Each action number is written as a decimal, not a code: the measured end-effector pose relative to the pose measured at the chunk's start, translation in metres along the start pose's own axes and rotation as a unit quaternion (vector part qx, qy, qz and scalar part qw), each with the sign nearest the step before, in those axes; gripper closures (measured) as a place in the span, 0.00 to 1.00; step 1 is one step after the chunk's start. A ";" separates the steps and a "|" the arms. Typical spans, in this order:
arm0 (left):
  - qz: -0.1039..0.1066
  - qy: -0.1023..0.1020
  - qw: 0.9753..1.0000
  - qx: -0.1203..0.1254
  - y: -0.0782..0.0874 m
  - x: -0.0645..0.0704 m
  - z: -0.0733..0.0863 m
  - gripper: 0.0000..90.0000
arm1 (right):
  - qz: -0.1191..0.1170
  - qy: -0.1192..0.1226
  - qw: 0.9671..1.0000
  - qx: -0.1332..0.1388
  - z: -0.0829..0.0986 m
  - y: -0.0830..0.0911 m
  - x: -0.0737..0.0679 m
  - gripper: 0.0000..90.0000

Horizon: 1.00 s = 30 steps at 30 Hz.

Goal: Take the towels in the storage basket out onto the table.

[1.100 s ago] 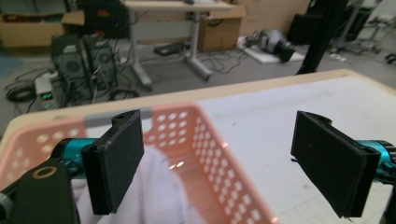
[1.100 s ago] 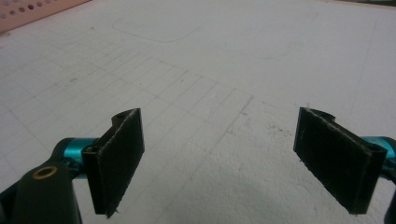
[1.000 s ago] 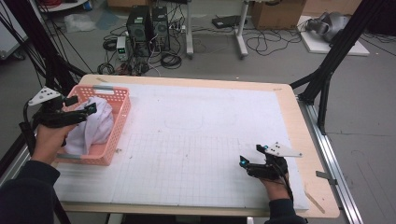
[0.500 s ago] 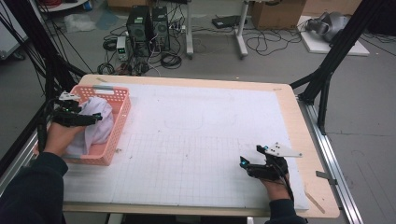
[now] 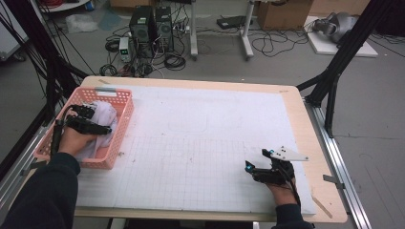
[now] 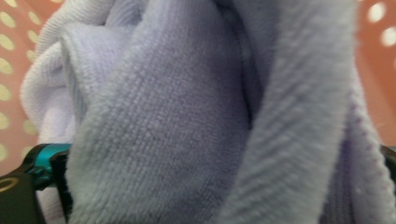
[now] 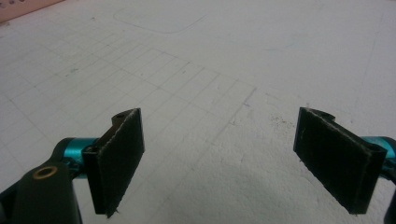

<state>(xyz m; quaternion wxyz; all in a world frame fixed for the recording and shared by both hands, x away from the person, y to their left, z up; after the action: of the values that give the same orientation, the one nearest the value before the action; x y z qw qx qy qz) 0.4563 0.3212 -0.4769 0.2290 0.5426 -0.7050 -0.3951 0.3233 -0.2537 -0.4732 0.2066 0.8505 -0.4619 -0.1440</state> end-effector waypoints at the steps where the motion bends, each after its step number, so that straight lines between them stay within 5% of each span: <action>1: -0.006 -0.001 1.000 -0.003 -0.001 0.000 0.000 0.11 | 0.000 0.000 1.000 0.000 0.000 0.000 0.000 0.17; 4: -0.017 0.011 1.000 -0.005 0.001 -0.002 -0.001 0.22 | 0.003 0.004 1.000 -0.004 0.001 0.000 -0.001 0.17; 5: -0.021 0.011 1.000 -0.003 0.002 -0.003 -0.001 0.36 | 0.002 0.008 1.000 -0.003 0.000 0.000 -0.001 0.17; 8: -0.019 0.005 1.000 0.000 0.006 -0.004 0.000 0.50 | 0.003 0.006 1.000 -0.002 0.000 0.000 -0.001 0.17; 10: -0.011 0.006 1.000 0.011 0.009 -0.005 -0.001 0.53 | 0.003 0.005 1.000 -0.003 0.000 0.001 0.000 0.17; 13: 0.019 0.050 0.997 0.049 0.017 -0.010 -0.002 0.63 | 0.009 0.003 1.000 0.003 -0.001 0.002 0.004 0.17; 16: 0.043 0.082 0.991 0.092 0.026 -0.011 -0.006 0.70 | 0.010 -0.005 1.000 0.005 -0.002 0.004 0.004 0.17; 20: 0.059 0.088 0.985 0.138 0.038 -0.010 -0.013 0.73 | 0.008 -0.002 1.000 0.005 -0.001 0.004 0.004 0.17; 27: 0.097 0.112 0.965 0.215 0.061 -0.010 -0.023 0.75 | 0.008 -0.004 1.000 0.008 -0.003 0.004 0.003 0.17; 30: 0.111 0.115 0.953 0.257 0.074 -0.010 -0.028 0.75 | 0.008 -0.005 1.000 0.009 -0.003 0.004 0.004 0.17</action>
<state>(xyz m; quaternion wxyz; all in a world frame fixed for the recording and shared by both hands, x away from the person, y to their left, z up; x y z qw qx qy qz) 0.4369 0.3295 -0.3997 0.2037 0.5436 -0.8071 -0.1076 0.3234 -0.2584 -0.4690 0.1976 0.8477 -0.4714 -0.1421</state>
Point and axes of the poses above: each handheld gripper's, and its own axes: y roughly backward along the jaws, z roughly out of its underside, x roughly to its right, the point moved 7 cm from there along -y, roughly forward along the jaws, and after that the axes turned 3 degrees about z, right-handed, at the moved point
